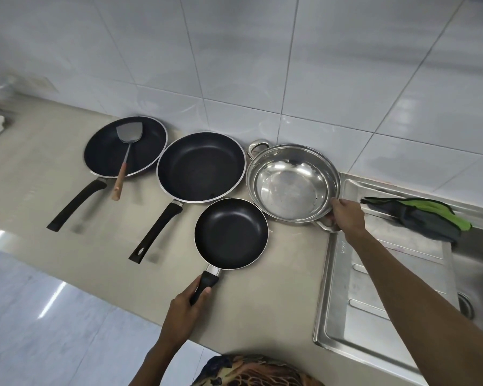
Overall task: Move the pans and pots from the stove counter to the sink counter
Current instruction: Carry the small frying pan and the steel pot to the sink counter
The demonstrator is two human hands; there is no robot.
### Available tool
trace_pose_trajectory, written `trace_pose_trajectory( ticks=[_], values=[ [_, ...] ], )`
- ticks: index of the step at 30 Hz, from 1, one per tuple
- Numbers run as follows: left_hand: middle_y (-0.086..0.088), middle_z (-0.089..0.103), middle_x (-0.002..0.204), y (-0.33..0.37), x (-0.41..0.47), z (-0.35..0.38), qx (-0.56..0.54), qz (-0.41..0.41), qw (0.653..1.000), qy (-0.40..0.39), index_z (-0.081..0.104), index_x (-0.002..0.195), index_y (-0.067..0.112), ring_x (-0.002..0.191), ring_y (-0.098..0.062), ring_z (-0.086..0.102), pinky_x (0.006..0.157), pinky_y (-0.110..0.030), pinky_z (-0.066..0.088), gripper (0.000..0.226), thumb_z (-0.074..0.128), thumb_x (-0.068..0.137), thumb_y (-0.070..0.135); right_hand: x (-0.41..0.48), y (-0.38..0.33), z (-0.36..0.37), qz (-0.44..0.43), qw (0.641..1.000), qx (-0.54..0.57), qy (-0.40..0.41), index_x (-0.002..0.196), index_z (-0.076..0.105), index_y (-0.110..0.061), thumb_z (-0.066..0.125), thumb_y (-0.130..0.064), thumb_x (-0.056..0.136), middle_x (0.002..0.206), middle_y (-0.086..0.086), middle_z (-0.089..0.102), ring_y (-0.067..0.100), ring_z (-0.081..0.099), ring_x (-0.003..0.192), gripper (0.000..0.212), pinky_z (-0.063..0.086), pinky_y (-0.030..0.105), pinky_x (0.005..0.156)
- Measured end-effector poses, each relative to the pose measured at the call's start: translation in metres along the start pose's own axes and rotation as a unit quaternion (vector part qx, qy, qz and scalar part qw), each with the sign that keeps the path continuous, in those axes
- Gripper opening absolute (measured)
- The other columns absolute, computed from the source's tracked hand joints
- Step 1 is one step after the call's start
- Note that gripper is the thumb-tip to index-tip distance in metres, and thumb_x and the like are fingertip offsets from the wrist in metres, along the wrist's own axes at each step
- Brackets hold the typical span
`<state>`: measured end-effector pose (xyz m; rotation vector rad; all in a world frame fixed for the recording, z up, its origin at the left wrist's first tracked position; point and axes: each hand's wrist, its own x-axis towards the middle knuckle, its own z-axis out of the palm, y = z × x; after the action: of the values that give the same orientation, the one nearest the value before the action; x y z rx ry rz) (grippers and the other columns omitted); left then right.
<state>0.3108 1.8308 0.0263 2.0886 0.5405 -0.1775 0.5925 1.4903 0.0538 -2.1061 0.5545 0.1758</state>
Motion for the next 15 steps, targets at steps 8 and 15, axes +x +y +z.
trace_pose_trajectory(
  ticks=[8,15],
  values=[
    [0.039,0.069,0.091,0.0029,-0.0012,-0.0005,0.007,0.004,1.000,0.006,0.050,0.113,0.076,0.078,0.013,0.063,0.069,-0.004,0.046,0.037,0.059,0.098,0.043,0.0057,0.0023,0.0026,-0.011,1.000,-0.021,-0.008,0.064,0.065,-0.016,0.055,-0.029,0.094,0.064,0.002,0.064,0.011,0.057,0.058,0.034,0.038,0.023,0.048],
    [0.024,0.073,0.102,0.0012,-0.0016,-0.0002,-0.002,-0.029,1.000,-0.002,0.060,0.137,0.038,0.082,0.002,0.066,0.075,-0.011,0.048,0.041,0.060,0.097,0.045,0.0069,0.0083,0.0051,-0.008,1.000,-0.003,-0.008,0.070,0.068,-0.016,0.054,-0.032,0.093,0.069,0.003,0.067,0.025,0.064,0.072,0.032,0.043,0.027,0.060]
  ],
)
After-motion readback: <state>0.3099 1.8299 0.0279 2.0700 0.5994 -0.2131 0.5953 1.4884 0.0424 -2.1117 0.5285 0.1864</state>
